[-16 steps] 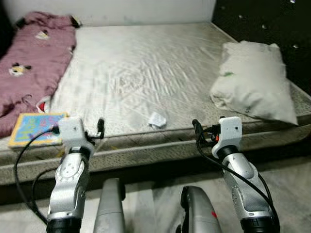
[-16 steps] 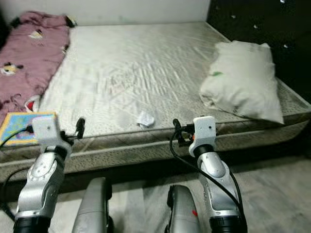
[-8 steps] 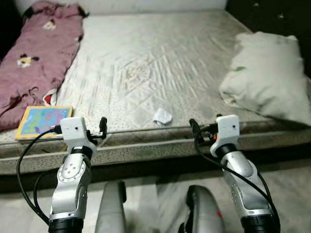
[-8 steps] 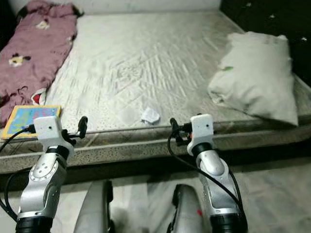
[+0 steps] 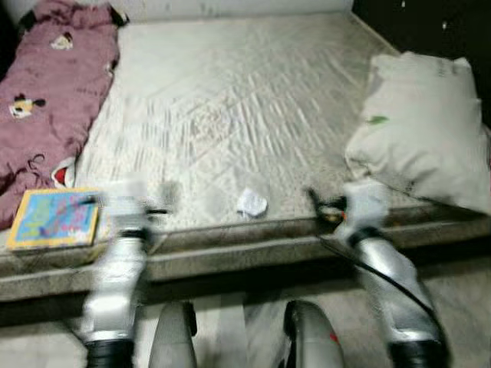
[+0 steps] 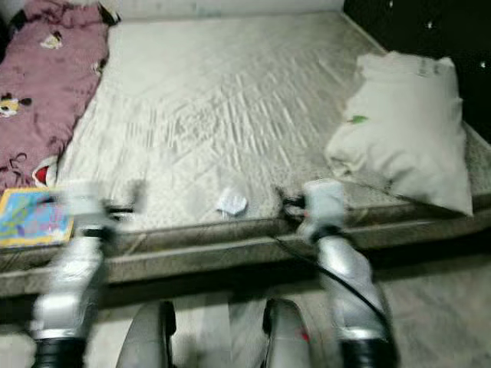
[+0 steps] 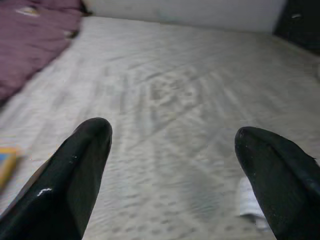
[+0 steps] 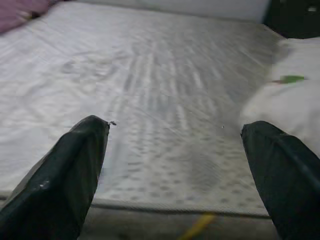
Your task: Clean up the room
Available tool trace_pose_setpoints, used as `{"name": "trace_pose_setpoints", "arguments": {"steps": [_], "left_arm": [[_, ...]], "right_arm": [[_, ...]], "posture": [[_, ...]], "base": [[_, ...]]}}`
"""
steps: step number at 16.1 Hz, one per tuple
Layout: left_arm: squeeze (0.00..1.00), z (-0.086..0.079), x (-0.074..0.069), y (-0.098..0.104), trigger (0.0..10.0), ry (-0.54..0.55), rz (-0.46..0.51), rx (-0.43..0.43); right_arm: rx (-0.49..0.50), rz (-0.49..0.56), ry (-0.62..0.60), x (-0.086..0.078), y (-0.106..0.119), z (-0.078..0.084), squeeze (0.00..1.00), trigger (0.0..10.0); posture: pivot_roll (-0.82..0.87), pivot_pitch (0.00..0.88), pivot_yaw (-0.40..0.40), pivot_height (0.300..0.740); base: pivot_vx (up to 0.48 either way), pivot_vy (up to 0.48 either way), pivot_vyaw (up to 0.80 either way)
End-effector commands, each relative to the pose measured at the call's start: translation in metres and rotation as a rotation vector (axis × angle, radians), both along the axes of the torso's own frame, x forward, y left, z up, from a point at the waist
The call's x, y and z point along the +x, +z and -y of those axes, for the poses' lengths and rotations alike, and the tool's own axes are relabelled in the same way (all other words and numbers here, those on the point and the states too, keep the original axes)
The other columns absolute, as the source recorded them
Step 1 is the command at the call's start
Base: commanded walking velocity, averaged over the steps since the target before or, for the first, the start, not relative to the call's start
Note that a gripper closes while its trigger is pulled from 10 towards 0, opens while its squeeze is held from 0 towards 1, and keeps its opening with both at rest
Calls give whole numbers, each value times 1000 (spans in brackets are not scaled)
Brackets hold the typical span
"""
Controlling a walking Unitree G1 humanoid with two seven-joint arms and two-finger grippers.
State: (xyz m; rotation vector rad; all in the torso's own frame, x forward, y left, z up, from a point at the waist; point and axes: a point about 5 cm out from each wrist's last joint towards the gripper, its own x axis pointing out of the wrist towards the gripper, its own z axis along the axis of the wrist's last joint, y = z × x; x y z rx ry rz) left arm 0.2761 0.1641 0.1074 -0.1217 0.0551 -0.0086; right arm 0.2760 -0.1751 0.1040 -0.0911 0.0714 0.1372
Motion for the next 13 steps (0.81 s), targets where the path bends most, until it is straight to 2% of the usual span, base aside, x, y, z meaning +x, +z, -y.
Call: {"name": "trace_pose_setpoints", "arguments": {"steps": [1, 3, 6, 9, 11, 13], "left_arm": [[0, -16, -3, -1, 10000, 40, -10, 23], [0, -14, -3, -1, 10000, 32, -11, 22], [0, -14, -3, -3, 10000, 37, -18, 22], [0, -13, -4, -4, 10000, 33, -22, 14], [0, -14, -4, -4, 10000, 43, -24, 14], [0, -13, -4, -5, 10000, 45, -28, 12]], "right_arm": [[24, 19, 43, 4, 5, -14, 0, 10000], [24, 18, 44, 4, 5, -14, 0, 10000], [10, 26, 66, 3, 5, -15, 0, 10000], [1, 20, 72, 3, 4, -16, 0, 10000], [-6, 14, 77, 3, 3, -16, 0, 10000], [-32, 19, 94, 4, 3, -18, 0, 10000]], "posture": [[-25, 41, 4, 585], [-25, 36, 5, 585], [-22, 29, 3, 585], [-21, 24, 1, 585], [-20, 23, 0, 585], [-18, 25, -1, 585]], "base": [[304, 0, 0], [308, 0, 0], [0, 0, 0], [160, 0, 800], [0, 0, 353], [0, 0, 800]]}}
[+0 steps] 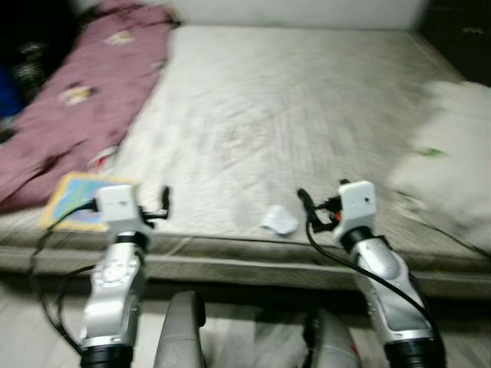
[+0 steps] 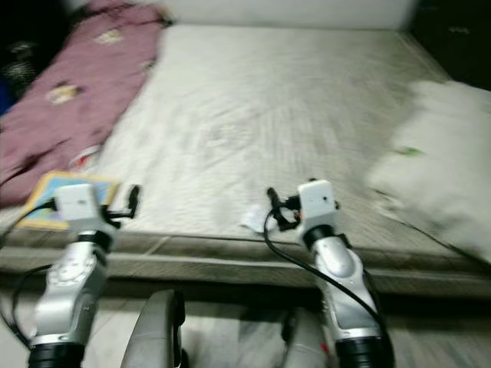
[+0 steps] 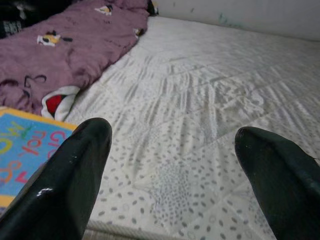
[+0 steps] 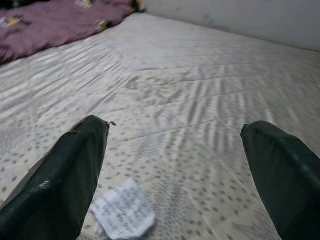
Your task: Clean up the room
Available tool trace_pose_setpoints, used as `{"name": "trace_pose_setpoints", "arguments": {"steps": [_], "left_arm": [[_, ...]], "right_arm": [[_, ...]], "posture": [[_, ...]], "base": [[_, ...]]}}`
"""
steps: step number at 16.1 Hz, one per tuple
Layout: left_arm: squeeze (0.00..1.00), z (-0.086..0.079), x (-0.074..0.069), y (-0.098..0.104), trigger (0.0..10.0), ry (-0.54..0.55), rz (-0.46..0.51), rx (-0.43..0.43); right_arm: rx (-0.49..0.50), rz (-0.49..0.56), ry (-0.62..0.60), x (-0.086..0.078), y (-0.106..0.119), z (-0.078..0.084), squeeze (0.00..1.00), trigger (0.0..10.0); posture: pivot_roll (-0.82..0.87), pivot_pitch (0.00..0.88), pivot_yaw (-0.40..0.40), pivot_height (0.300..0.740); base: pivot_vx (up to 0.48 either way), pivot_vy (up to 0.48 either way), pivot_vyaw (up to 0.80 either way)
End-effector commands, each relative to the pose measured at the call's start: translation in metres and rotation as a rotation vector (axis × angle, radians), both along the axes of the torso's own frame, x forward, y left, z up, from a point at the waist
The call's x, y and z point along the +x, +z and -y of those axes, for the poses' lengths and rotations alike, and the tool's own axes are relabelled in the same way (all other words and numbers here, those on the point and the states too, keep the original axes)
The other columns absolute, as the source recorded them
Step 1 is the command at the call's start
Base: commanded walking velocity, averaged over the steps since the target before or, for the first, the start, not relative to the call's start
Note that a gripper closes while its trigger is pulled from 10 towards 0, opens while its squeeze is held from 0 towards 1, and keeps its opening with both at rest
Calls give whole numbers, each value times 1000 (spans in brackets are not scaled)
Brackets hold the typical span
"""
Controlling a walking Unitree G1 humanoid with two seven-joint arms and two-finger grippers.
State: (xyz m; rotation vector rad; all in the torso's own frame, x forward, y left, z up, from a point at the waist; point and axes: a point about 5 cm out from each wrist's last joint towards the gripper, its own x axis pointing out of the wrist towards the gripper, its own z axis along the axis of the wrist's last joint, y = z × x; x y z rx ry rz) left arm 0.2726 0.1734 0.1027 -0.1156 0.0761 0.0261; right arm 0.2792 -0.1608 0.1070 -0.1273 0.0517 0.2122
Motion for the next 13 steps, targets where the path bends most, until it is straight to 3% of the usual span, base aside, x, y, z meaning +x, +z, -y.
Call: {"name": "trace_pose_setpoints", "arguments": {"steps": [1, 5, 9, 13], "left_arm": [[0, -4, 0, 0, 10000, 12, -6, 5], [0, -5, 1, 1, 10000, 10, -9, -1], [0, -5, 1, 1, 10000, 10, -13, -1], [0, -4, 2, 0, 10000, 5, -16, -4]], "right_arm": [[1, -4, 14, 1, -1, -4, 0, 10000], [-1, -14, 16, 2, -2, -4, 0, 10000], [35, -30, 3, 4, -4, -3, 0, 10000], [39, -26, 0, 4, -4, -2, 0, 10000]], "posture": [[-18, 28, -2, 585], [-16, 39, -1, 585], [-17, 43, 4, 585], [-18, 44, 2, 541]], "base": [[0, 0, 800], [0, 0, 800], [0, 0, 0], [0, 0, 0]]}}
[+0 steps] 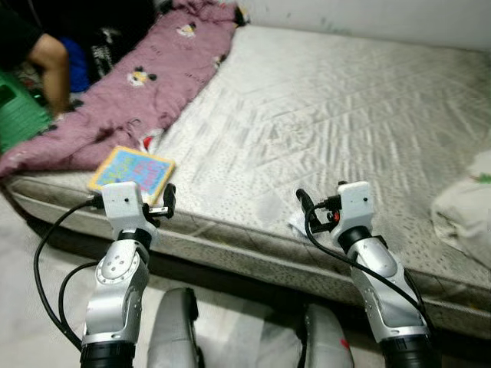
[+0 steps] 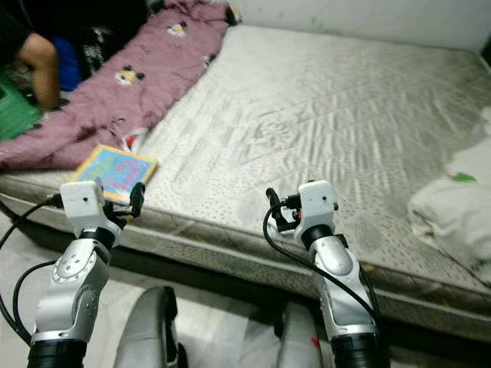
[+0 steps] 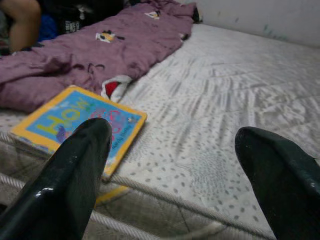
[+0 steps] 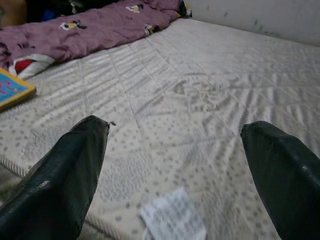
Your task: Clean up the room
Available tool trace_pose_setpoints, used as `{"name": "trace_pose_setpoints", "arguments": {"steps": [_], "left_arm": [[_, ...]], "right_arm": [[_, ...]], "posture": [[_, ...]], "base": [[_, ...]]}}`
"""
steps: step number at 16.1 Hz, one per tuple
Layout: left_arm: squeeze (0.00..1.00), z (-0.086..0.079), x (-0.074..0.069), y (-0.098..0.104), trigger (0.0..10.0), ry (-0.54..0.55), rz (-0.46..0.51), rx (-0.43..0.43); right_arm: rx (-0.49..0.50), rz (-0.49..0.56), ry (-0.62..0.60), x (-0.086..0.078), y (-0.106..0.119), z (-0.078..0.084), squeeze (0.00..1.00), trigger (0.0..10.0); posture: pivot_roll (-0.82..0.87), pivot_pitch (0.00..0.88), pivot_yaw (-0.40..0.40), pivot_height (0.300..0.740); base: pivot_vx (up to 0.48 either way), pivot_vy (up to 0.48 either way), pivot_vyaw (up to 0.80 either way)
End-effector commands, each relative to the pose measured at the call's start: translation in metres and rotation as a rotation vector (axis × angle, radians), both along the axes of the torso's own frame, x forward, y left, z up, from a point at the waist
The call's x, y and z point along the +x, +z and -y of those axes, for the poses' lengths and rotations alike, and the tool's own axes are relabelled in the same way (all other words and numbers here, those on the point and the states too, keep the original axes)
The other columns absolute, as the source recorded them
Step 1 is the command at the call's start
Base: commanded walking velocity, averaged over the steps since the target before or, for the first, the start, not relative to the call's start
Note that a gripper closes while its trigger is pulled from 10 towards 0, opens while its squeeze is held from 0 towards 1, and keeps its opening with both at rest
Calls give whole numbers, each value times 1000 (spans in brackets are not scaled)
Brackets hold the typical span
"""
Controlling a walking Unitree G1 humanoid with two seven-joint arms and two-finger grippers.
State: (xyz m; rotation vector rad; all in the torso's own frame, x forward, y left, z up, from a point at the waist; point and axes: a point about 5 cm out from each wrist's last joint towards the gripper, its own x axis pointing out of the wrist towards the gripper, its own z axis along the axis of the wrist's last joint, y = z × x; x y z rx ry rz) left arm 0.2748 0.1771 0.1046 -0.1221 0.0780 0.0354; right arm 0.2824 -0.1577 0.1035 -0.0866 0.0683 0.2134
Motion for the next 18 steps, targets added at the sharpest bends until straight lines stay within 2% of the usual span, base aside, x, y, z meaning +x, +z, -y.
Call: {"name": "trace_pose_setpoints", "arguments": {"steps": [1, 4, 7, 10, 13, 14, 16, 18], "left_arm": [[0, 0, 0, -2, 10000, -4, -15, 2], [0, -1, -2, -1, 10000, 0, -17, -3], [0, 0, -6, 0, 10000, -5, -19, -1], [0, -2, -9, 6, 10000, -1, -7, 26], [0, -11, -18, 10, 10000, 29, -20, 38], [0, -11, -18, 10, 10000, 29, -20, 38], [0, -5, -27, 12, 10000, 23, -35, 34], [0, 3, -37, 9, 10000, -1, -64, 24]], "right_arm": [[0, -6, 3, 1, 0, 1, 0, 10000], [-1, -16, 17, -1, -2, -1, 0, 10000], [-27, -33, 34, -2, -4, -4, 0, 10000], [-33, -67, 34, 17, -8, -7, 0, 10000], [-31, -42, 42, 40, -5, -22, 0, 10000], [-31, -42, 42, 40, -5, -22, 0, 10000], [-37, 3, 79, 54, 4, -40, 0, 10000], [-43, 30, 72, 62, 9, -42, 0, 10000]], "posture": [[-18, 44, 2, 531], [-11, 54, -3, 501], [4, 66, -5, 501], [68, 98, -1, 501], [118, 138, 4, 501], [118, 138, 4, 501], [143, 182, 6, 501], [148, 208, 16, 501]], "base": [[0, 0, 0], [0, 0, 0], [0, 0, 0], [0, 0, 0], [0, 0, 0], [0, 0, 0], [0, 0, 0], [0, 0, 0]]}}
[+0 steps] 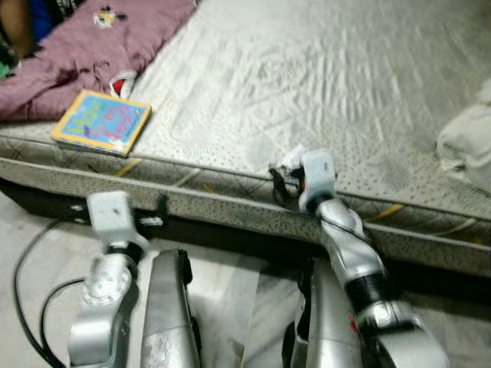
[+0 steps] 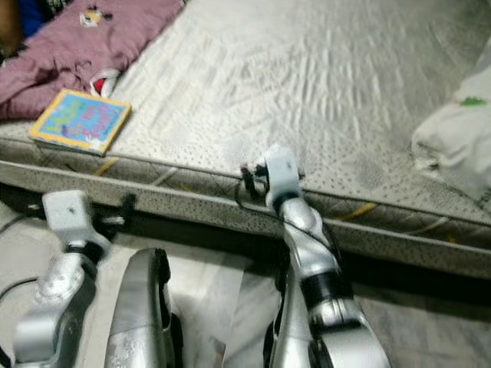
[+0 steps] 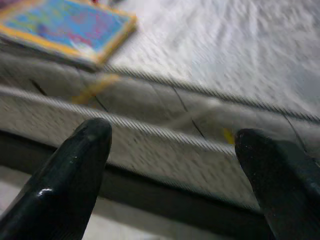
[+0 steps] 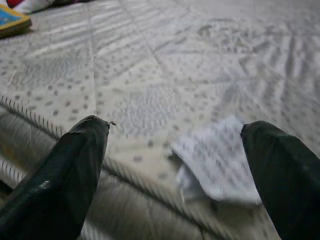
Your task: Clean up the room
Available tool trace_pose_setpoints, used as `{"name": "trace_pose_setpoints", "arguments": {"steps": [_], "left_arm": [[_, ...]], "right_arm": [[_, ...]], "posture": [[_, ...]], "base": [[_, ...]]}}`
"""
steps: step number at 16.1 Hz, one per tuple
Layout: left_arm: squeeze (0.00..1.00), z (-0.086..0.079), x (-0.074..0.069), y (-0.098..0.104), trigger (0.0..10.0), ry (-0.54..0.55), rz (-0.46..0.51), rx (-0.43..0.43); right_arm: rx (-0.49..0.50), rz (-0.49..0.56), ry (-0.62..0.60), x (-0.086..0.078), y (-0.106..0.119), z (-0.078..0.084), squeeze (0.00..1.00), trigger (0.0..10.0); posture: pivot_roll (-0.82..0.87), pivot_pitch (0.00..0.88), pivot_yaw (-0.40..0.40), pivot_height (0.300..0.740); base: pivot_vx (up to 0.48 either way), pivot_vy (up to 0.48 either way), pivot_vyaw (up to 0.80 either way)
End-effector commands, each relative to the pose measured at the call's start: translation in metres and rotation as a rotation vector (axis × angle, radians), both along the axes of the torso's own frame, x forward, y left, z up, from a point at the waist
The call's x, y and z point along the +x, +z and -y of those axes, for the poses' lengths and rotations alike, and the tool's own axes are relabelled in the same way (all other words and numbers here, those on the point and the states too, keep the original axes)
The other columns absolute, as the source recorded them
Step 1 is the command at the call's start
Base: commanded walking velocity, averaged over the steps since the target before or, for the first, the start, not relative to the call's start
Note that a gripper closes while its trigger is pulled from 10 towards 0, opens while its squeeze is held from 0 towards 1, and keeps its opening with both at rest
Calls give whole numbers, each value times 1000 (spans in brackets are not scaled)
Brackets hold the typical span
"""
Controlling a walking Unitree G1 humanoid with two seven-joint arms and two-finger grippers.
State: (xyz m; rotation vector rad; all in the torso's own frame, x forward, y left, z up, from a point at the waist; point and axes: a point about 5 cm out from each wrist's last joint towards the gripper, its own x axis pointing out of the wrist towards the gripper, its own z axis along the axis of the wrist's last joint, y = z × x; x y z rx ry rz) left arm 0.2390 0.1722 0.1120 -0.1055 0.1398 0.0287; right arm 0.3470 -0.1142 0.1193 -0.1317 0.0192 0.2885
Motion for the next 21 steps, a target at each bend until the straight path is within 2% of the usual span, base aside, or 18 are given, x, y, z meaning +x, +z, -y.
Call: {"name": "trace_pose_setpoints", "arguments": {"steps": [1, 5, 7, 11, 14, 15, 16, 18, 19, 20, 21], "left_arm": [[0, 0, -7, 0, 10000, -2, -21, 7], [0, 4, -16, 5, 10000, -25, -32, 8], [0, 4, -18, 6, 10000, -28, -40, 15], [0, 7, -23, 7, 10000, -24, -55, 7], [0, 5, -23, 8, 10000, -19, -58, 10], [0, 5, -23, 8, 10000, -18, -59, 11], [0, 5, -23, 7, 10000, -15, -61, 12], [0, 5, -22, 8, 10000, -14, -64, 12], [0, 5, -22, 8, 10000, -12, -66, 15], [0, 5, -21, 7, 10000, -9, -67, 16], [0, 4, -21, 8, 10000, -5, -68, 18]], "right_arm": [[-10, 6, -28, 4, -2, 3, 0, 10000], [-10, 51, -51, 20, 10, 3, 0, 10000], [-47, 48, -33, 25, 10, -4, 0, 10000], [-159, -95, -13, 27, -11, -16, 0, 10000], [-180, -101, -23, 27, -13, -20, 0, 10000], [-185, -100, -25, 27, -14, -20, 0, 7608], [-195, -102, -31, 26, -16, -22, 0, 2745], [-212, -110, -41, 25, -19, -23, 0, 1059], [-222, -112, -63, 25, -20, -22, 0, 1098], [-224, -114, -86, 25, -21, -21, 0, 0], [-230, -113, -108, 25, -20, -21, 0, 353]], "posture": [[153, 225, 24, 501], [170, 238, 32, 501], [183, 250, 26, 501], [203, 246, 17, 501], [207, 244, 16, 501], [207, 244, 16, 501], [207, 242, 16, 501], [208, 242, 17, 501], [210, 241, 18, 501], [210, 239, 18, 501], [211, 239, 18, 501]], "base": [[0, 0, 0], [0, 0, 0], [0, 0, 0], [0, 0, 0], [0, 0, 0], [0, 0, 0], [0, 0, 0], [0, 0, 0], [0, 0, 0], [0, 0, 0], [0, 0, 0]]}}
